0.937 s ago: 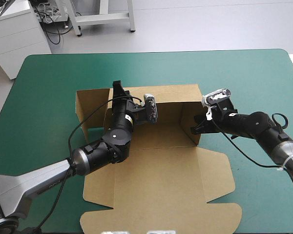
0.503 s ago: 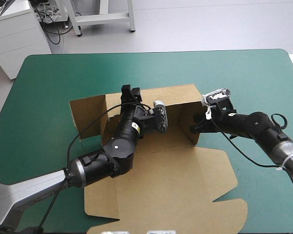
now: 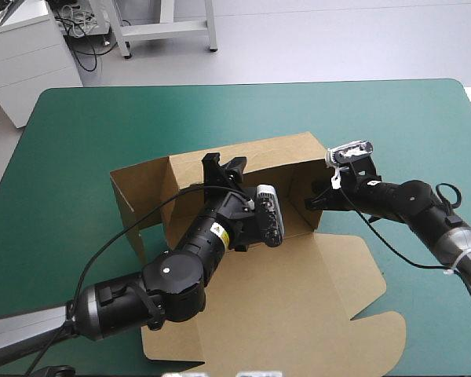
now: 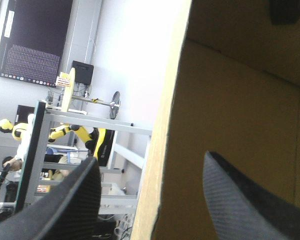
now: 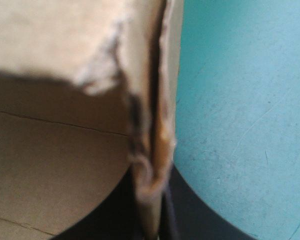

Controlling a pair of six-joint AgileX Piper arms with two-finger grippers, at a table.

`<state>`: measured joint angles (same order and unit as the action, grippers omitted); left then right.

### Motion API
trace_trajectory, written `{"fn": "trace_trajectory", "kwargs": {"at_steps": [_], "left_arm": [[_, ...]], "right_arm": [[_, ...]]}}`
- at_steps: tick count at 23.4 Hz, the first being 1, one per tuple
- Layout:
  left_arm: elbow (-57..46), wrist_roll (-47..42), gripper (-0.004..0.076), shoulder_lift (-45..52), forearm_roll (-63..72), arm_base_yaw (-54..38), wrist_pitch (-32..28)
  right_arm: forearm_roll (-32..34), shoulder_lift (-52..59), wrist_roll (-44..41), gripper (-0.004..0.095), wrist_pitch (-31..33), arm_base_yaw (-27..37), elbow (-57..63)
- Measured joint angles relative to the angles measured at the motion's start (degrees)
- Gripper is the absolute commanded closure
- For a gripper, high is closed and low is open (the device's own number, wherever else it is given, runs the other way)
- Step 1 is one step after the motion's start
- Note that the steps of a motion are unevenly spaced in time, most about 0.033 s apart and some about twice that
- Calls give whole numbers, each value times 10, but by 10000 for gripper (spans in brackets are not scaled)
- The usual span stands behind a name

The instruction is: Fold the box

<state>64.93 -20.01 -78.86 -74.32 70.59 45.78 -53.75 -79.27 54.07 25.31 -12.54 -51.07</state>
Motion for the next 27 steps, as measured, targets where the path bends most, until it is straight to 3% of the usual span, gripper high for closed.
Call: {"fn": "trace_trajectory", "kwargs": {"at_steps": [4,10,15,22,27], "left_arm": [[39,-1,290,12,52,6,2],[169,-2,290,12,139,-88,12],[256,52,291,13,315,-326,87],[258,114,291,13,528,-604,138],[230,179,309,13,662,-745,156]], "right_arm": [[2,0,-4,929,-1,0,0],[11,0,-21,929,-2,0,0],[25,0,-32,929,0,0,0],[33,0,-37,929,7,0,-5],[132,0,-126,930,35,0,-49]]}}
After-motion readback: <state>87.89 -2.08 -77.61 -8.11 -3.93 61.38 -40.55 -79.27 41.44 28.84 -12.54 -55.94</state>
